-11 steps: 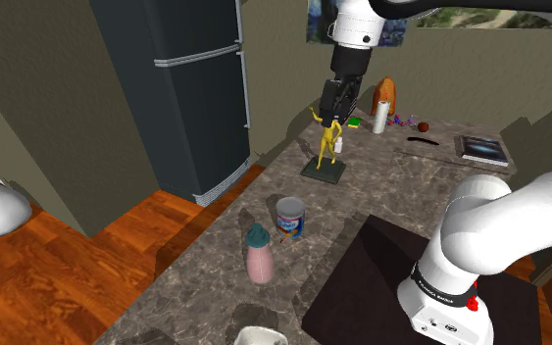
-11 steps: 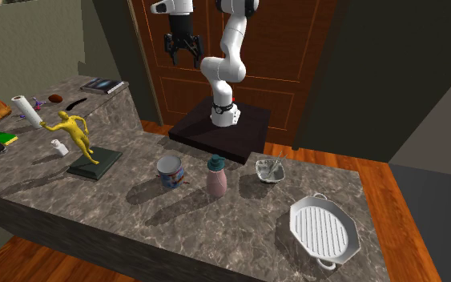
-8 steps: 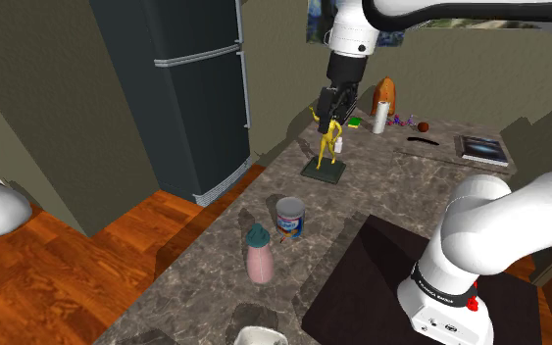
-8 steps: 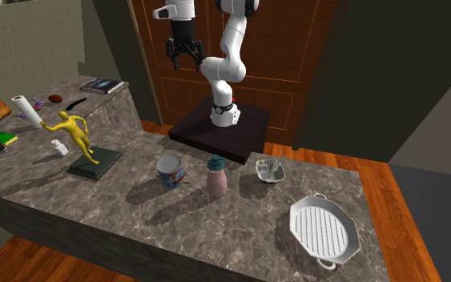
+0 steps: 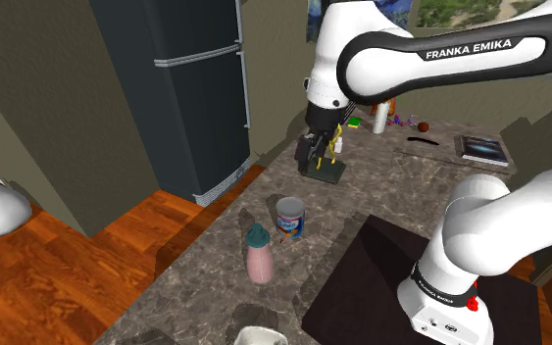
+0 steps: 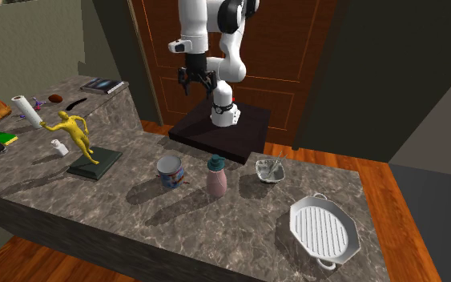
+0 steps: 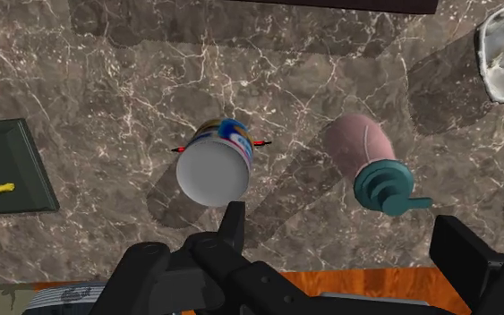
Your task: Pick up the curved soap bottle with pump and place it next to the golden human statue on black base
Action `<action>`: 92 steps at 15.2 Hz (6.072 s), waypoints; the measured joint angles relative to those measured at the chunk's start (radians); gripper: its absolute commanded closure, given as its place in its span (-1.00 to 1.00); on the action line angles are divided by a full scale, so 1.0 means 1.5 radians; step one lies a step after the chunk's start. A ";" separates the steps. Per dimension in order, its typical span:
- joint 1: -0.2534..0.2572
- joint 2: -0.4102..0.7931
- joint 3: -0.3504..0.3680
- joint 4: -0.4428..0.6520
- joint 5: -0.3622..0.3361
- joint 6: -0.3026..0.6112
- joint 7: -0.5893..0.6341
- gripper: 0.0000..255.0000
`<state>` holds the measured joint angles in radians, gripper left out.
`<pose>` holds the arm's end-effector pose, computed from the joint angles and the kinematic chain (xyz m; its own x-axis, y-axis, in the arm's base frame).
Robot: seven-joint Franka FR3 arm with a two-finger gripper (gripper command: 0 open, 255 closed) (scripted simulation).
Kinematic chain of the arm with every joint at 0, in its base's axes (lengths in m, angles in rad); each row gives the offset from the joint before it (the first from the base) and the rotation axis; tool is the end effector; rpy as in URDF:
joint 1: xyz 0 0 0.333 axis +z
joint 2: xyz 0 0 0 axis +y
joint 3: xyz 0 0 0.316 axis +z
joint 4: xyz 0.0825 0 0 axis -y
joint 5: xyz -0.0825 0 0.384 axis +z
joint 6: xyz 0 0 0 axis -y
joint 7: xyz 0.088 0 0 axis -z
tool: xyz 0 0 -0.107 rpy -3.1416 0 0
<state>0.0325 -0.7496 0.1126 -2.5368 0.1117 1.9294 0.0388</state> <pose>0.3360 0.0614 0.5234 0.9894 0.0466 0.1377 0.0523 -0.9979 -0.0378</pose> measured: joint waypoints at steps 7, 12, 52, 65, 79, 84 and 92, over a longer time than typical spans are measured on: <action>0.023 0.085 0.069 -0.085 0.022 0.194 0.041 -1.00; 0.028 0.181 0.123 -0.115 0.019 0.335 0.080 -1.00; -0.045 0.408 0.239 -0.088 -0.115 0.553 0.219 1.00; -0.005 0.297 0.203 -0.051 -0.030 0.412 0.149 1.00; 0.010 0.218 0.175 0.017 -0.007 0.267 0.123 1.00; 0.011 0.203 0.169 0.050 -0.006 0.219 0.119 1.00; 0.010 0.181 0.156 0.106 -0.006 0.142 0.111 1.00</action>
<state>0.0482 -0.4782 0.3464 -2.3784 0.1027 2.1424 0.2052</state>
